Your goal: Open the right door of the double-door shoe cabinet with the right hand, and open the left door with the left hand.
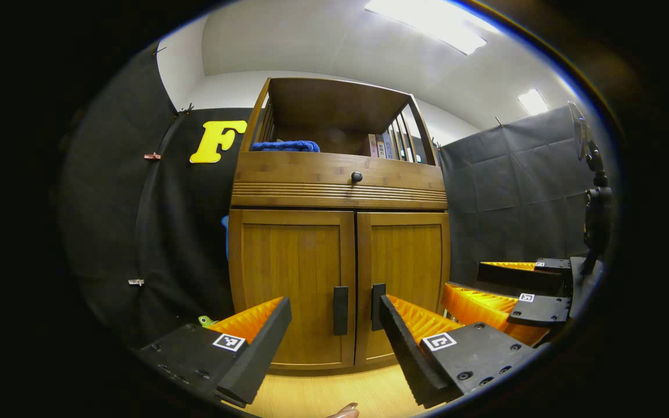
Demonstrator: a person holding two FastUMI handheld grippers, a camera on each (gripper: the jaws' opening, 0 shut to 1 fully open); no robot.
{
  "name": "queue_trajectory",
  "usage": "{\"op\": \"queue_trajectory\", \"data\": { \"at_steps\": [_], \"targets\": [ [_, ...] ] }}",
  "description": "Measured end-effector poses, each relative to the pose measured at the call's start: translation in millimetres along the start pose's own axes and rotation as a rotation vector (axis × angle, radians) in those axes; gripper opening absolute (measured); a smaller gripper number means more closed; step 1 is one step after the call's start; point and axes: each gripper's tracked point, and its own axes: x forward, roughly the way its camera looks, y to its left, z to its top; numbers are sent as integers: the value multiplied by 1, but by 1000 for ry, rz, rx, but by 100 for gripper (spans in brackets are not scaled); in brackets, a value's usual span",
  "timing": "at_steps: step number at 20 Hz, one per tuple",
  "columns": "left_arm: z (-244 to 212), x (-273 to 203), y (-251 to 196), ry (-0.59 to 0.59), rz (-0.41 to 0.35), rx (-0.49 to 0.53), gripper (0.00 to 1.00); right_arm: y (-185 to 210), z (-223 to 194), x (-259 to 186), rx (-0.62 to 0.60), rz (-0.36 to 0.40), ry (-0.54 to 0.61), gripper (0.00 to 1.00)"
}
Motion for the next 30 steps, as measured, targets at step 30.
{"op": "queue_trajectory", "data": {
  "at_steps": [30],
  "targets": [
    [2,-27,19,-30,-65,-31,95,10,-54,69,-2,4,67,97]
  ]
}}
